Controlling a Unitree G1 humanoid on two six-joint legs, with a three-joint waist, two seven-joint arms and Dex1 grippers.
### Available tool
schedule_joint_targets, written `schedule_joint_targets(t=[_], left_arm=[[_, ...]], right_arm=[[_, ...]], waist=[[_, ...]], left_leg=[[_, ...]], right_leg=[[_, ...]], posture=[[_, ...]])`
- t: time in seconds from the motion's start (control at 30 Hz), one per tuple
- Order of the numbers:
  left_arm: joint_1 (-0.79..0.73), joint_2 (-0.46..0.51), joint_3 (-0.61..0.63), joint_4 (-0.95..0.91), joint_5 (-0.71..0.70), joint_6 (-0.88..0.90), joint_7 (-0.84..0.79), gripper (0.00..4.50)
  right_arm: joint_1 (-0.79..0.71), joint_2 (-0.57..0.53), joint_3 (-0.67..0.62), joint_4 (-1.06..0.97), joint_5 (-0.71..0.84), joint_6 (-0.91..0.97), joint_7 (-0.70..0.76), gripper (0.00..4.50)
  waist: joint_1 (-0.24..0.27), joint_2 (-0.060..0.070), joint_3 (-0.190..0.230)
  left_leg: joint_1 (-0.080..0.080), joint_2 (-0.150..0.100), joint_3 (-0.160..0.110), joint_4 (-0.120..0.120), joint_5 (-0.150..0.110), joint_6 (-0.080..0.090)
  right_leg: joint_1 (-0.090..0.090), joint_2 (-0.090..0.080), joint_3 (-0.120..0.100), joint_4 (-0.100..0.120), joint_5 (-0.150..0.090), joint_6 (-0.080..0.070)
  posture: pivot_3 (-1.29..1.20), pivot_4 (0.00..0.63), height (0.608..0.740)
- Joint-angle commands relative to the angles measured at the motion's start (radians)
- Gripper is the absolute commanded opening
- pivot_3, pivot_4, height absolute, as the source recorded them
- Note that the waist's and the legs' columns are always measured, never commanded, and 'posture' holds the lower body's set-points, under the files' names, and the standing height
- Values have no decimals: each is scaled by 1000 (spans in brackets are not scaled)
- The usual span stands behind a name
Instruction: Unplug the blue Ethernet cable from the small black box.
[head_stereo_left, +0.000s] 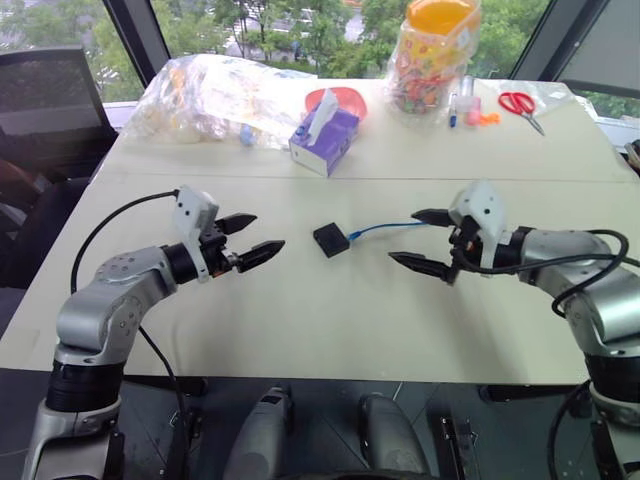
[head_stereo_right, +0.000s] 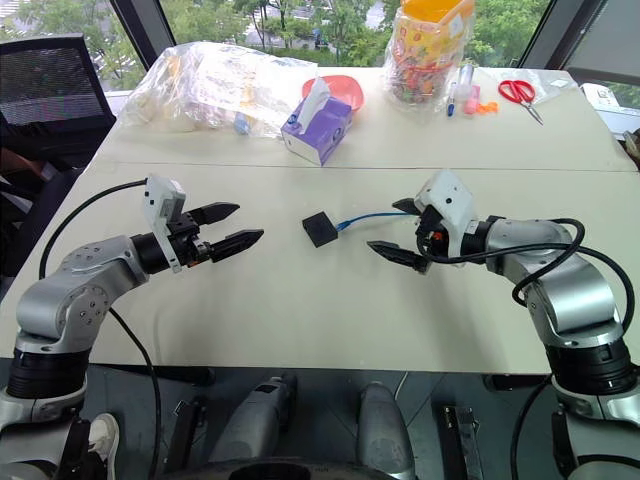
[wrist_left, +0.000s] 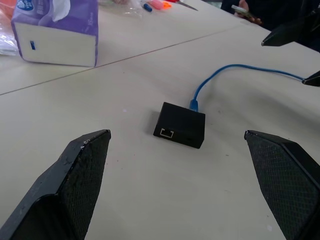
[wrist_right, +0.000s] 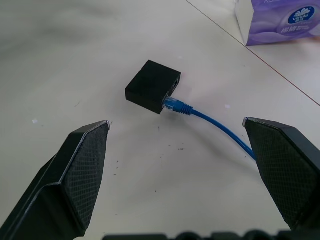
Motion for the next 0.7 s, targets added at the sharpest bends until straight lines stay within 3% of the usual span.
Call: schedule_joint_targets(t=[0.03,0.23,0.4,0.7], left_arm=[[-29,17,-1,-22,3,-9,-15,4479],[-25,21,-10,-22,13,-18,-17,4479],[-23,6,-7,-39,28,-31,4,4479],[3,1,-10,-53,52,-58,19,4479]], right_arm=[[-125,-9,100,88,-86,-83,60,4500],[-302,39,250,286,-192,-210,180,4500],[-490,117,378,576,-338,-365,272,4500],[-762,320,500,1116,-523,-613,398,4500]], waist=[[-3,0,0],[-4,0,0],[-5,0,0],[-19,0,1]], left_leg=[[0,0,0,0,0,0],[0,0,0,-1,0,0],[0,0,0,-1,0,1],[2,0,0,-1,1,0]], right_leg=[[0,0,0,0,0,0],[-1,0,0,0,0,0],[-1,0,0,1,0,1],[-2,2,0,6,2,5]], posture=[[0,150,728],[0,150,728],[0,150,728],[0,150,728]])
